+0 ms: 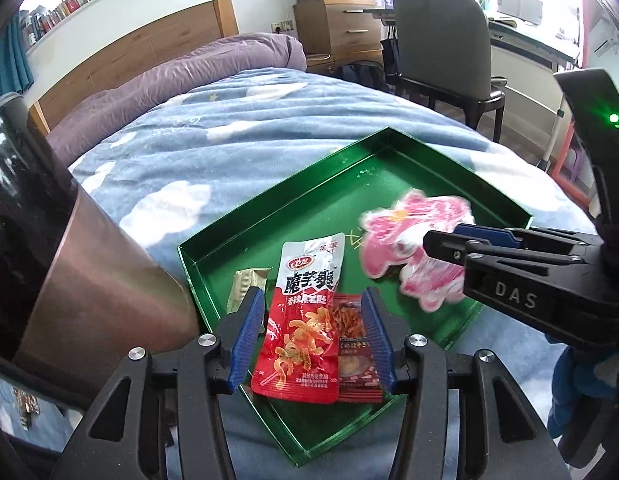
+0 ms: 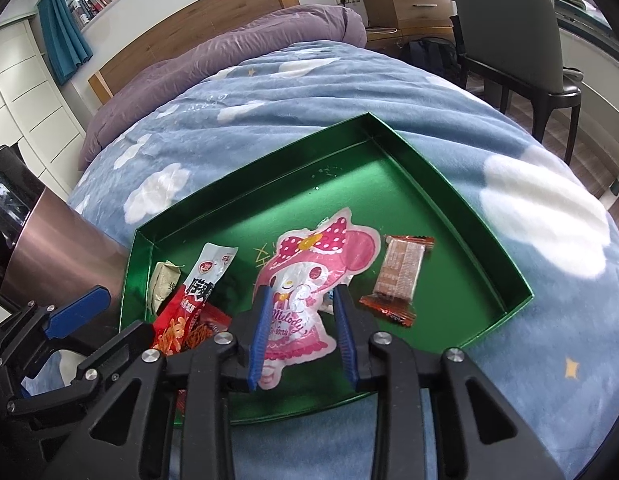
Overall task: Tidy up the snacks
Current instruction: 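Lower both bags into the green tray and open both grippers, then withdraw both grippers from the tray back toward the remaining snacks, then grasp the brown oatmeal bag with the left gripper while the right grasps the blue biscuit pack, then lift both held packets and carry them past the kettle toward the green tray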
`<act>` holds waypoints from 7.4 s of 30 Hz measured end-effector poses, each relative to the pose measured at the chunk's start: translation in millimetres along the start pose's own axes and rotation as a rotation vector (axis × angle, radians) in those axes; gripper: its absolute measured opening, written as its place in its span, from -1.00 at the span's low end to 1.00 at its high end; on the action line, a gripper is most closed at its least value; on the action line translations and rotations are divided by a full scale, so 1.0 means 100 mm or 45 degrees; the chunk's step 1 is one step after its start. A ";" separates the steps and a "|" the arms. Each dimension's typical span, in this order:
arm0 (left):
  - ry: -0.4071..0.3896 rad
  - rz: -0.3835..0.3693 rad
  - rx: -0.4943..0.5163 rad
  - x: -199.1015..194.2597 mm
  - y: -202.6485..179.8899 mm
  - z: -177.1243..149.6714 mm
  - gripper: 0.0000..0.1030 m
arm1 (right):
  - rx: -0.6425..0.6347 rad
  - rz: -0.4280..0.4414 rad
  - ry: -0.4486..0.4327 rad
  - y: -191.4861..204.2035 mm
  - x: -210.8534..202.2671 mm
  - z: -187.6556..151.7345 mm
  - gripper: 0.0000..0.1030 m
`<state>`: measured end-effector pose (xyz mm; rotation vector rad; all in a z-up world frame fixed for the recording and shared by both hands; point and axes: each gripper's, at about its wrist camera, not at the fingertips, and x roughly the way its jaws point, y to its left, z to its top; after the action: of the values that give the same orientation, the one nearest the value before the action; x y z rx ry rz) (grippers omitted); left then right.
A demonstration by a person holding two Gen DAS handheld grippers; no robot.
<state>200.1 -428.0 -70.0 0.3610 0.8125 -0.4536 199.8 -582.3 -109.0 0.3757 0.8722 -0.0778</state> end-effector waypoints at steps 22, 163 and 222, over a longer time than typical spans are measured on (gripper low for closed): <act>-0.071 -0.071 -0.031 -0.76 0.00 -0.08 -0.08 | -0.004 -0.002 -0.035 0.13 -0.52 -0.11 -0.69; 0.419 0.288 -0.863 0.32 4.53 -1.99 0.22 | -0.816 0.123 0.378 4.52 1.41 -0.79 0.79; 0.024 0.023 -0.116 -2.27 1.02 -1.40 -0.32 | -0.301 -0.022 0.077 1.59 -1.54 -1.21 0.79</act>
<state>30.8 -219.2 27.3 0.2884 0.8446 -0.3956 47.1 -404.4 -16.0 0.1495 0.9332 0.0210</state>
